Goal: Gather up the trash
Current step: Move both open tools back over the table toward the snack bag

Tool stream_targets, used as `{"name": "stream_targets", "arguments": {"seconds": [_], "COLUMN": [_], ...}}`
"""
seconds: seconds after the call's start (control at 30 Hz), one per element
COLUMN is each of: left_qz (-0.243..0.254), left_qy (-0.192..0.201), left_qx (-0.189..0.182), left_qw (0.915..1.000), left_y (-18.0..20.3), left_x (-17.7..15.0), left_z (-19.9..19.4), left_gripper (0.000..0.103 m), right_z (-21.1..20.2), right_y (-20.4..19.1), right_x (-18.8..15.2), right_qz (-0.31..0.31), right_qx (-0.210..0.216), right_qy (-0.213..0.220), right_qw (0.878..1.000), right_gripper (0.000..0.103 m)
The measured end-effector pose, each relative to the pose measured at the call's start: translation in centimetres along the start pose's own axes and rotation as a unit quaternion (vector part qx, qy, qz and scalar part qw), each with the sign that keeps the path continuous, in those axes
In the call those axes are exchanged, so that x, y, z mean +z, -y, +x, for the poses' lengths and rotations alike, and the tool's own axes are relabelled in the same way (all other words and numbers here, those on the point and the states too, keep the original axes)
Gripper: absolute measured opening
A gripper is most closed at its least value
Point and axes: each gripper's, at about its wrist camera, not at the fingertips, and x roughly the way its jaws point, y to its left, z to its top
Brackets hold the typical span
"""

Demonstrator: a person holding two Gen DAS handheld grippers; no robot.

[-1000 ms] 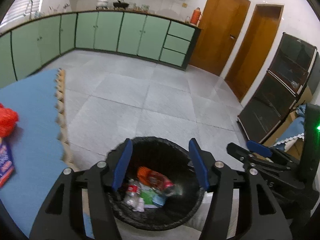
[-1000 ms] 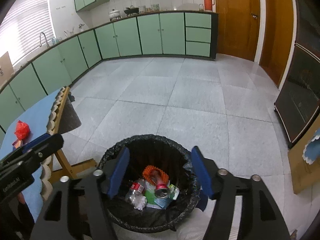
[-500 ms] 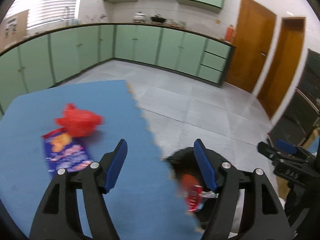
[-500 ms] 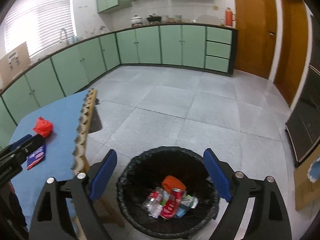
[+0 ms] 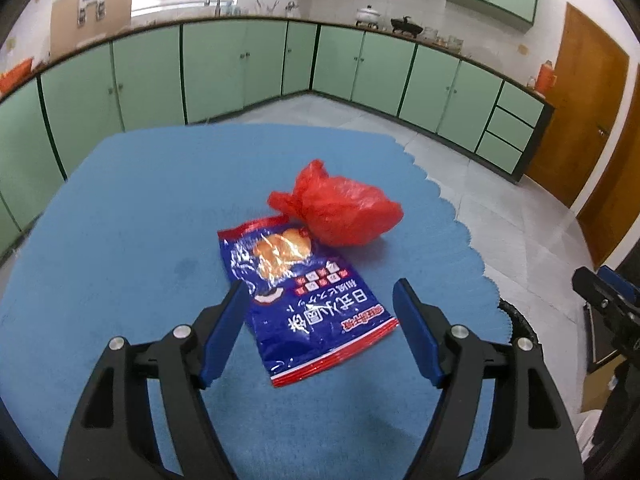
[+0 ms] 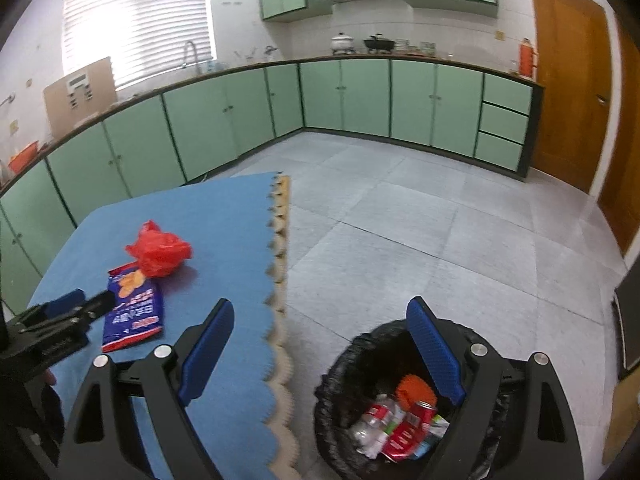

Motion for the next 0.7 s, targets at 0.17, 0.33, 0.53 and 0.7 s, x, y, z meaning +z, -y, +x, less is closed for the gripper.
{"name": "stream_targets", "arguments": {"seconds": [0.17, 0.33, 0.53, 0.7], "left_qz": [0.002, 0.004, 0.007, 0.018], "left_qy": [-0.019, -0.033, -0.056, -0.056], "left_qx": [0.000, 0.007, 0.016, 0.027], "left_qw": [0.9998, 0.9994, 0.9983, 0.9979], "left_y": [0.3, 0.8, 1.0, 1.1], "left_x": [0.1, 0.4, 0.4, 0.0], "left_z": [1.8, 3.5, 5.4, 5.8], "left_gripper": [0.073, 0.073, 0.073, 0.076], "right_z": [1.1, 2.0, 2.7, 2.9], "right_y": [-1.6, -1.8, -1.5, -1.4], "right_x": [-0.1, 0.0, 0.0, -0.2], "right_qz": [-0.010, -0.011, -0.007, -0.010], "right_qx": [0.012, 0.017, 0.024, 0.028], "right_qy": [-0.004, -0.010, -0.013, -0.014], "right_qw": [1.000, 1.000, 1.000, 0.999], "right_gripper": [0.086, 0.086, 0.086, 0.086]}}
